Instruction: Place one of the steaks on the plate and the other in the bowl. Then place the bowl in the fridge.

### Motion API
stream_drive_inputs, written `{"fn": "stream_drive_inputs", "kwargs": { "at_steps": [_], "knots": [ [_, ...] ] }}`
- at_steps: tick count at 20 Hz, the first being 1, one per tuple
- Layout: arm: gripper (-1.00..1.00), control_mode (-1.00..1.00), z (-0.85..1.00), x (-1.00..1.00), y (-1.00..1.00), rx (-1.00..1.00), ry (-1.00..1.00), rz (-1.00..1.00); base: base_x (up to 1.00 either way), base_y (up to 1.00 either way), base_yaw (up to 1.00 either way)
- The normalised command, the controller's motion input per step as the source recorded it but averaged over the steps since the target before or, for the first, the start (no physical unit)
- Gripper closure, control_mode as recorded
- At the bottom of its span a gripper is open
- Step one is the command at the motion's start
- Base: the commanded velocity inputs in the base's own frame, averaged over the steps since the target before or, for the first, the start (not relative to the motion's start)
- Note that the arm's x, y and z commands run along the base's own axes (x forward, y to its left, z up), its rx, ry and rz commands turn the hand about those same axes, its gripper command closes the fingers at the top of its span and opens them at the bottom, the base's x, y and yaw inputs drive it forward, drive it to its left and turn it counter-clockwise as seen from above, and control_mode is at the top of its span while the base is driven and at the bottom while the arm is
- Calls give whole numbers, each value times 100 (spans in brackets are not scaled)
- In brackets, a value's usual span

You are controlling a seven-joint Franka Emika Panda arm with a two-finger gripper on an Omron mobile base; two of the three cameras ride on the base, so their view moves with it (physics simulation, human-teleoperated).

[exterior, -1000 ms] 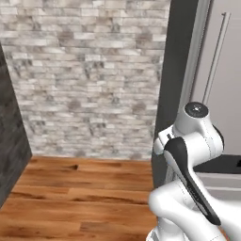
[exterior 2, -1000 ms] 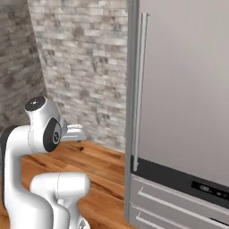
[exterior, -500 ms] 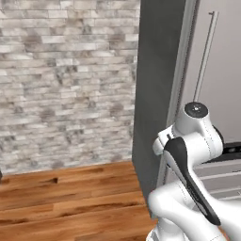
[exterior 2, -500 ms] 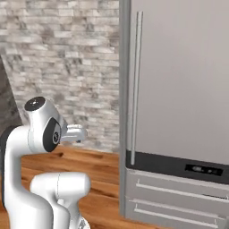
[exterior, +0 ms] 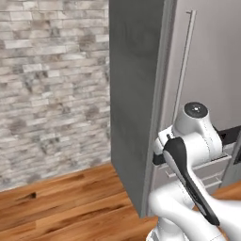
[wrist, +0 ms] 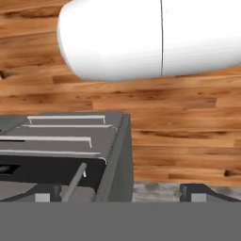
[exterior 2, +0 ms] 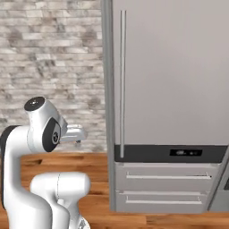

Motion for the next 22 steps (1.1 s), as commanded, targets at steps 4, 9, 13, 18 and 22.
{"fn": "stream_drive_inputs", "kwargs": {
  "at_steps": [4, 9, 13, 18, 22],
  "knots": [
    [-100, 100, 0, 0, 0, 0, 0, 0, -15, 2, -22],
    [-100, 100, 0, 0, 0, 0, 0, 0, -39, 0, -10],
    [-100, 100, 0, 0, 0, 0, 0, 0, -28, 7, -9],
    [-100, 100, 0, 0, 0, 0, 0, 0, -1, 26, -13],
    [-100, 100, 0, 0, 0, 0, 0, 0, 0, 37, -23]
  ]
}}
